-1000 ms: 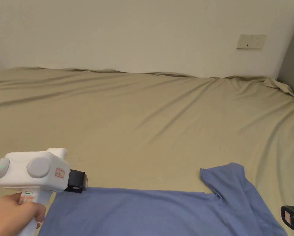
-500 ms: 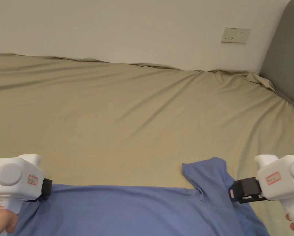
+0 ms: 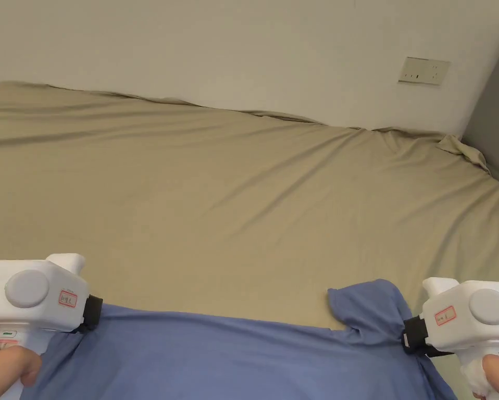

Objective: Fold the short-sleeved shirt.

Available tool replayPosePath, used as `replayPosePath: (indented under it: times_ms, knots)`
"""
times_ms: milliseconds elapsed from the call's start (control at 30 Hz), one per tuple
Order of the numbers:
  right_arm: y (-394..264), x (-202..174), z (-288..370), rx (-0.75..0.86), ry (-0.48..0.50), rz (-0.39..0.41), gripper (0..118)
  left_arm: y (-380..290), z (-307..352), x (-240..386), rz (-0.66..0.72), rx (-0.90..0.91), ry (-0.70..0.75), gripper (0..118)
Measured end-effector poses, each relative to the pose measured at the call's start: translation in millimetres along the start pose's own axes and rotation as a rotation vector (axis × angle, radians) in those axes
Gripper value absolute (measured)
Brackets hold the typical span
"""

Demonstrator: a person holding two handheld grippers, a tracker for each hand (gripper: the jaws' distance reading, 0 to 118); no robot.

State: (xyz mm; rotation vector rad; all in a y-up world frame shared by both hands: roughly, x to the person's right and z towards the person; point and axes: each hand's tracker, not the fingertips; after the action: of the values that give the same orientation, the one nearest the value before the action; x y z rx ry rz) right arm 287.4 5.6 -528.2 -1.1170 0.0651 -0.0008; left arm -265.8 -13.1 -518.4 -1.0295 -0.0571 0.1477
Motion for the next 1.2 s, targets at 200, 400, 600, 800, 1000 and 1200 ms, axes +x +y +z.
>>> replayPosePath:
  times_ms: [200,400,600,800,1000,1200]
  knots:
    - [-18.7,-0.8,63.6,0.193,0.096,0.039,7,-5.6,46.4,4.3,-0.073,0.082,-0.045,1]
    - [-46.5,-10.9,147.4,0.286,0.117,0.09,7,-25.2,123.6,0.3,-0.104,0.179,-0.07,1]
    - [-104.8,-5.3,218.9,0.334,0.136,0.077,6,-80.9,201.6,-9.5,-0.129,0.254,-0.092,1]
    - [-190.1,1.4,244.7,0.33,0.156,0.006,6,-168.0,240.6,-19.6,-0.12,0.263,-0.111,1]
    - [-278.2,7.5,222.1,0.21,0.147,-0.092,6,-256.2,226.4,-26.7,-0.069,0.173,-0.123,1]
    - [-325.8,13.4,177.7,0.128,0.092,-0.171,6,-308.7,182.2,-41.5,-0.015,0.08,-0.087,1]
